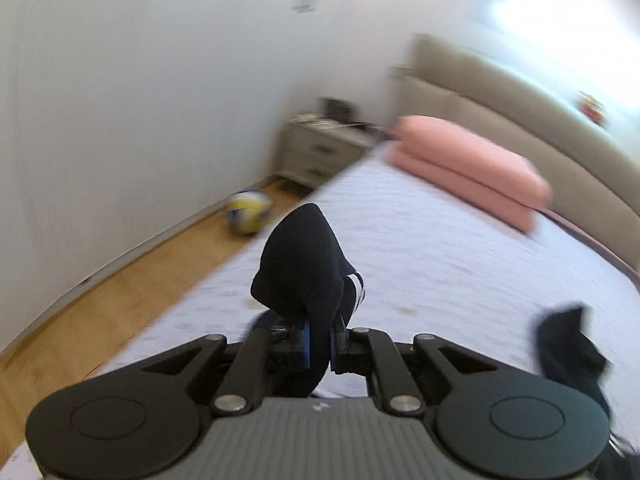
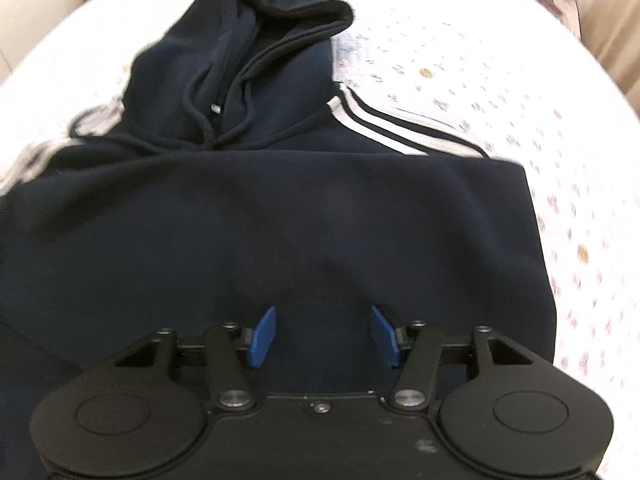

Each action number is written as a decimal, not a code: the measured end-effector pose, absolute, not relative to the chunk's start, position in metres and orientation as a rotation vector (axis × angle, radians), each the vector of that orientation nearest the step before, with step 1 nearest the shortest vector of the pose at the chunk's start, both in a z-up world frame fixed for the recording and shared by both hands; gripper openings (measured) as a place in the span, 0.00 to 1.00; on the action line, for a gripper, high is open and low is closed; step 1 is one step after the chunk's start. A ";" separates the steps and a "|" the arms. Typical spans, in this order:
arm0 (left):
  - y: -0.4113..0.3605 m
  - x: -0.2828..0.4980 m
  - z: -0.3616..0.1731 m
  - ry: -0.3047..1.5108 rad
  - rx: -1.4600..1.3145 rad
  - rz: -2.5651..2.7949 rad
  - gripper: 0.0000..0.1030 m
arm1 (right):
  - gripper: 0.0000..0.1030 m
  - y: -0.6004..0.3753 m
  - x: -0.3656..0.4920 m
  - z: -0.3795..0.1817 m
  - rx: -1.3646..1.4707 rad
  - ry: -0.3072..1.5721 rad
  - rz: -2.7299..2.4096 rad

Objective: Fold large clothes

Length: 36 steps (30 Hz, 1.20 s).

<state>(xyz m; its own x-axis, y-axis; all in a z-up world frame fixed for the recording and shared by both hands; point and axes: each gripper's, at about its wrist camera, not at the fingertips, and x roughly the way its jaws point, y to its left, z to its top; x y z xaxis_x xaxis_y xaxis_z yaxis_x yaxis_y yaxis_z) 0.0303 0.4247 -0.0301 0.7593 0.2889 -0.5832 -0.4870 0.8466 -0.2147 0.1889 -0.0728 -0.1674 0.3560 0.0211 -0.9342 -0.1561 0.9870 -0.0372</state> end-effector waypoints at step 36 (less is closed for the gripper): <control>0.136 0.027 -0.122 0.886 -0.449 0.140 0.49 | 0.53 -0.244 0.213 -0.159 0.307 1.156 0.157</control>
<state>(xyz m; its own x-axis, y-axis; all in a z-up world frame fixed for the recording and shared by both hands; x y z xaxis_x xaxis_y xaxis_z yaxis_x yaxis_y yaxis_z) 0.0270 0.1364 -0.1221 0.6307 -0.0651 -0.7733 -0.3002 0.8984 -0.3205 0.2127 -0.2445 -0.1589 0.3983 0.2782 -0.8740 0.0355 0.9475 0.3177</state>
